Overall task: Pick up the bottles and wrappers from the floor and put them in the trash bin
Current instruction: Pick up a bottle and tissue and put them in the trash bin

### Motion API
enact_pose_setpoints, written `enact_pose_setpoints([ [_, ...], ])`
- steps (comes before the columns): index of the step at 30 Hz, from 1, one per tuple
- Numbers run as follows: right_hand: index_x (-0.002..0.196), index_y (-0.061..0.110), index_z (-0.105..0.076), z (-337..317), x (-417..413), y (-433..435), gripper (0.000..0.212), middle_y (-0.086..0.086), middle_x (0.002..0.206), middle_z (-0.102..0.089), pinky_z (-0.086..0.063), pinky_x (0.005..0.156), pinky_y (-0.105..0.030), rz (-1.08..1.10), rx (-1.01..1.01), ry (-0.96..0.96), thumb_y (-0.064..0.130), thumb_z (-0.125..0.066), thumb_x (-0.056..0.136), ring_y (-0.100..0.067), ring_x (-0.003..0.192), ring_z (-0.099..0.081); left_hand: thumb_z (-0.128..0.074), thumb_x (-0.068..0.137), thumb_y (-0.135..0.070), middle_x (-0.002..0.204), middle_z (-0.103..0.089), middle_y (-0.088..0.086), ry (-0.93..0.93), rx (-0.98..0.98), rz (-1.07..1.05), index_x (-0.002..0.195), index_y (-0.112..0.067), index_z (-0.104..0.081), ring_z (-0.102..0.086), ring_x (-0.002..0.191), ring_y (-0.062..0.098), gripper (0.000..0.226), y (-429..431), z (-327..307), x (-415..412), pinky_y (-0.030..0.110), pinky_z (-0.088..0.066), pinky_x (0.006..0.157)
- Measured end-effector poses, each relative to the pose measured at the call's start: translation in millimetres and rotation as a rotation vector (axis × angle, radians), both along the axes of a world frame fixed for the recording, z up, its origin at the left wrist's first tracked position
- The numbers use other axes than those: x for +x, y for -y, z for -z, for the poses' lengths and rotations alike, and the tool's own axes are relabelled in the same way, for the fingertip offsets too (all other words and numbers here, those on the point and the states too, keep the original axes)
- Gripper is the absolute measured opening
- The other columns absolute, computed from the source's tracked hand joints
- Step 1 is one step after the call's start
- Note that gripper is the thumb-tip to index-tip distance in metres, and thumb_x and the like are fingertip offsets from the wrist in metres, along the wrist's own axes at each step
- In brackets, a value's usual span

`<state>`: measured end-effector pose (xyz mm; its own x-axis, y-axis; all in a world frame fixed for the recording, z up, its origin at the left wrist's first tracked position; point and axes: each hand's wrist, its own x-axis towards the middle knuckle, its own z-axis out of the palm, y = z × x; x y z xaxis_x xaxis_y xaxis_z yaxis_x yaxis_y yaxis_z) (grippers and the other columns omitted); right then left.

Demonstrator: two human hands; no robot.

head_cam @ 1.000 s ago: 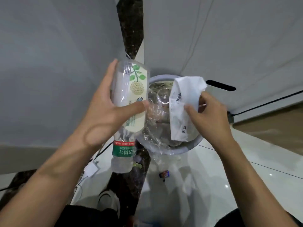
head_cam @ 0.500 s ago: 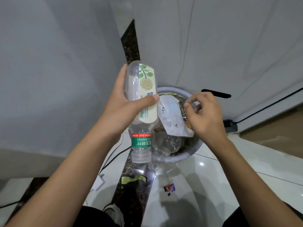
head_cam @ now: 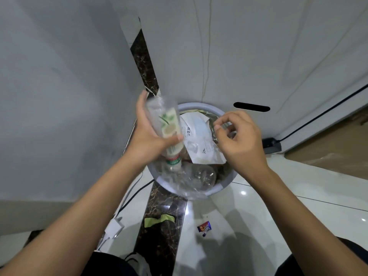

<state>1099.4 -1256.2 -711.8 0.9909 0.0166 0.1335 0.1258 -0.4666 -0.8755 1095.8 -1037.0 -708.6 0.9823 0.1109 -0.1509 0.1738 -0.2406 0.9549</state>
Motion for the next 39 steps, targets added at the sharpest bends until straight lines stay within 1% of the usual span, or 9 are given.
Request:
enact_pose_setpoints([
  [5, 0.088, 0.018, -0.067, -1, 0, -14, 0.008, 0.008, 0.101, -0.057, -0.046, 0.072, -0.021, -0.014, 0.01, 0.001, 0.012, -0.064, 0.091, -0.006, 0.076, -0.057, -0.092, 0.069, -0.025, 0.15, -0.042, -0.011, -0.03, 0.273, 0.268, 0.153, -0.03, -0.019, -0.041, 0.138, 0.009, 0.111, 11, 41, 3, 0.043, -0.036, 0.116],
  [8, 0.092, 0.02, -0.067, -5, -1, -16, 0.007, 0.009, 0.103, -0.056, -0.047, 0.074, -0.023, -0.008, 0.023, 0.024, 0.014, -0.064, 0.092, -0.007, 0.081, -0.056, -0.088, 0.075, -0.022, 0.141, -0.038, -0.025, -0.015, 0.339, 0.321, 0.149, -0.036, -0.021, -0.036, 0.13, -0.004, 0.101, 18, 47, 5, 0.033, -0.034, 0.113],
  [15, 0.127, 0.03, -0.06, 1, 2, -5, 0.043, 0.014, 0.129, -0.05, -0.042, 0.101, -0.03, -0.045, -0.209, 0.021, 0.04, -0.067, 0.087, -0.012, 0.122, -0.046, -0.085, 0.076, -0.024, 0.147, -0.041, -0.007, 0.0, 0.505, 0.417, 0.147, -0.038, -0.023, -0.042, 0.135, 0.017, 0.096, 25, 66, -1, 0.051, -0.041, 0.109],
  [22, 0.136, 0.033, -0.055, 6, 6, 2, 0.052, 0.011, 0.139, -0.047, -0.04, 0.11, -0.038, -0.044, -0.255, 0.004, 0.051, -0.064, 0.088, -0.013, 0.131, -0.04, -0.092, 0.06, -0.042, 0.16, -0.022, -0.003, -0.1, 0.616, 0.529, 0.153, -0.045, -0.001, -0.025, 0.147, 0.019, 0.13, 1, 16, 14, 0.047, -0.029, 0.119],
  [27, 0.141, 0.036, -0.051, 5, 9, -4, 0.062, 0.013, 0.149, -0.041, -0.029, 0.107, -0.025, -0.051, -0.263, -0.008, 0.055, -0.07, 0.085, -0.01, 0.14, -0.034, -0.081, 0.064, -0.067, 0.16, -0.017, -0.017, -0.027, 0.736, 0.501, 0.154, -0.049, 0.0, -0.026, 0.145, 0.013, 0.123, -5, -31, -8, 0.041, -0.033, 0.114],
  [31, 0.138, 0.036, -0.054, 6, 3, -13, 0.058, 0.017, 0.142, -0.045, -0.038, 0.111, -0.03, -0.066, -0.13, -0.016, 0.056, -0.069, 0.085, -0.008, 0.136, -0.041, -0.07, 0.066, -0.08, 0.161, -0.016, -0.021, -0.008, 0.776, 0.494, 0.155, -0.046, -0.005, -0.028, 0.144, 0.008, 0.116, -14, -37, -14, 0.039, -0.035, 0.111],
  [33, 0.14, 0.036, -0.052, 8, -3, -14, 0.06, 0.019, 0.145, -0.043, -0.034, 0.114, -0.029, -0.077, -0.148, -0.026, 0.054, -0.07, 0.086, -0.007, 0.139, -0.038, -0.071, 0.071, -0.075, 0.161, -0.022, -0.017, 0.053, 0.882, 0.47, 0.156, -0.043, -0.01, -0.031, 0.144, 0.012, 0.109, -24, -33, -13, 0.041, -0.036, 0.11],
  [36, 0.145, 0.037, -0.046, 9, -22, -7, 0.075, 0.02, 0.153, -0.035, -0.027, 0.114, -0.026, -0.089, -0.251, -0.082, 0.054, -0.077, 0.079, -0.002, 0.142, -0.03, -0.08, 0.078, -0.038, 0.159, -0.032, -0.005, 0.151, 1.152, 0.455, 0.156, -0.034, -0.02, -0.033, 0.144, 0.022, 0.099, -44, -22, -21, 0.047, -0.032, 0.115],
  [39, 0.147, 0.029, -0.047, 0, -50, -4, 0.086, 0.01, 0.158, -0.034, -0.027, 0.118, -0.032, -0.166, -0.335, -0.111, 0.054, -0.083, 0.073, -0.008, 0.146, -0.027, -0.076, 0.077, -0.009, 0.16, -0.033, 0.002, 0.113, 1.125, 0.431, 0.156, -0.026, -0.028, -0.026, 0.149, 0.025, 0.094, -52, -21, -31, 0.048, -0.028, 0.119],
])
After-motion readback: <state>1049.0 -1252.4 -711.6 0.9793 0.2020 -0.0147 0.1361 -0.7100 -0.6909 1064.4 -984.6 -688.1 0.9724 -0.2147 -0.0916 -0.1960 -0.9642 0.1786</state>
